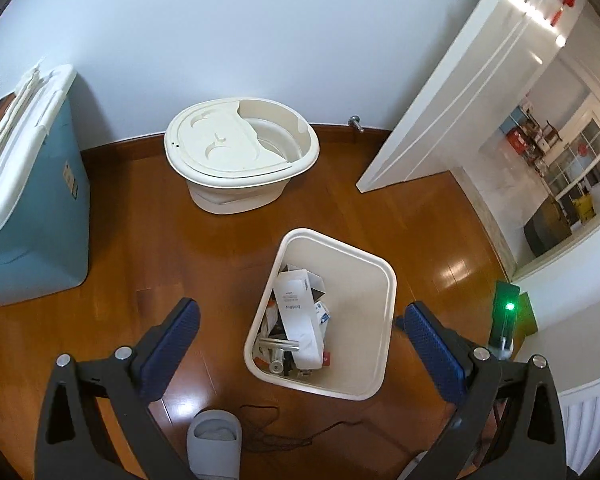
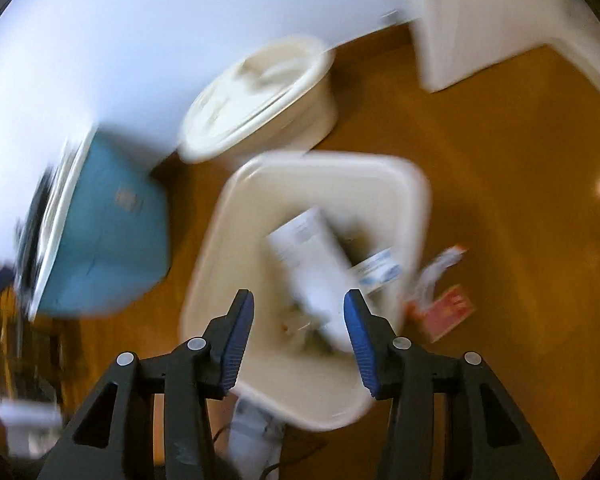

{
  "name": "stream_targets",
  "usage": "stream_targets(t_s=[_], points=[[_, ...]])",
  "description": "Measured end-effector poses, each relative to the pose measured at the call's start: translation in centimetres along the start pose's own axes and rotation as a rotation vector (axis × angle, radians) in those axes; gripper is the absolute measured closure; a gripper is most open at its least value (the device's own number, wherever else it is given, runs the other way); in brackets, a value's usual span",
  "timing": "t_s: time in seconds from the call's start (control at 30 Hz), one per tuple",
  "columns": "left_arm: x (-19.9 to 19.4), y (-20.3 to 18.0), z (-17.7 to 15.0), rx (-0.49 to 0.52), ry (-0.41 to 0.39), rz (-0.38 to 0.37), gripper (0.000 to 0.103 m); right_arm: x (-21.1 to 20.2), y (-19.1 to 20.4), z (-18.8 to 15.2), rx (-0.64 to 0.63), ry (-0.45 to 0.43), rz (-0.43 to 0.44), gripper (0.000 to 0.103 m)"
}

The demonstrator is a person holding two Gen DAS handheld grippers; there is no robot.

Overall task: Collect trash
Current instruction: 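Grasp the red Nanjing cigarette pack with the right tool while the left tool grasps the white-orange wrapper strip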

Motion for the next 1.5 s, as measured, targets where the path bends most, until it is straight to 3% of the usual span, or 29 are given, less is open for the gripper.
stream_targets(t_s=[0.07,0.17,0.3,0.43,0.53,0.67,0.8,1.0,1.13,1.17,1.23,1.3,1.5], points=[[0.1,-0.7,-0.3,0.018,0.009,-0.013,0.000,2.2,-6.6,-0.5,0.173,0.000,-0.106,0.041],[0.2,-1.9,-0.9,0.044,0.030,-0.037,0.000,7.8,-14.1,-4.3,0.402,0.130,-0.213,0.041],[1.2,-2.8,-1.6,0.097,0.063,-0.026,0.000,15.0,-17.7,-8.3,0.543,0.183,-0.286,0.041],[3.0,-3.2,-2.2,0.133,0.108,-0.006,0.000,20.0,-18.9,-9.2,0.680,0.181,-0.266,0.041],[4.2,-3.3,-2.7,0.139,0.140,0.000,0.000,22.6,-19.1,-8.6,0.688,0.175,-0.305,0.041],[5.0,-3.9,-2.9,0.158,0.156,0.001,0.000,24.9,-18.3,-7.8,0.678,0.187,-0.292,0.038],[5.3,-3.9,-3.2,0.170,0.165,0.006,0.000,25.7,-18.2,-6.5,0.607,0.168,-0.381,0.034],[5.3,-4.5,-3.4,0.179,0.159,0.010,0.000,26.8,-17.9,-7.3,0.511,0.269,-0.563,0.034],[5.5,-4.8,-3.4,0.198,0.162,0.010,0.000,27.7,-19.0,-9.7,0.564,0.319,-0.535,0.034],[5.6,-4.9,-3.4,0.198,0.163,0.008,0.000,27.7,-19.1,-9.7,0.569,0.297,-0.512,0.034],[5.8,-5.2,-3.3,0.199,0.164,0.011,0.000,27.6,-19.2,-9.5,0.509,0.268,-0.500,0.044],[6.0,-5.4,-3.3,0.205,0.164,0.014,0.000,26.9,-19.0,-9.7,0.471,0.244,-0.439,0.044],[8.0,-9.1,-4.4,0.310,0.164,-0.006,0.000,21.2,-21.2,-10.5,0.365,0.227,-0.329,0.045]])
Point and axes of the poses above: each gripper's, at about its wrist camera, not at the fingertips, and x roughly the way its jaws point, y to its left, z to its top, the point moved 9 cm from there along x, roughly the way its jaws point, and after that the axes turned 9 degrees about -z, right-handed, at the moved point
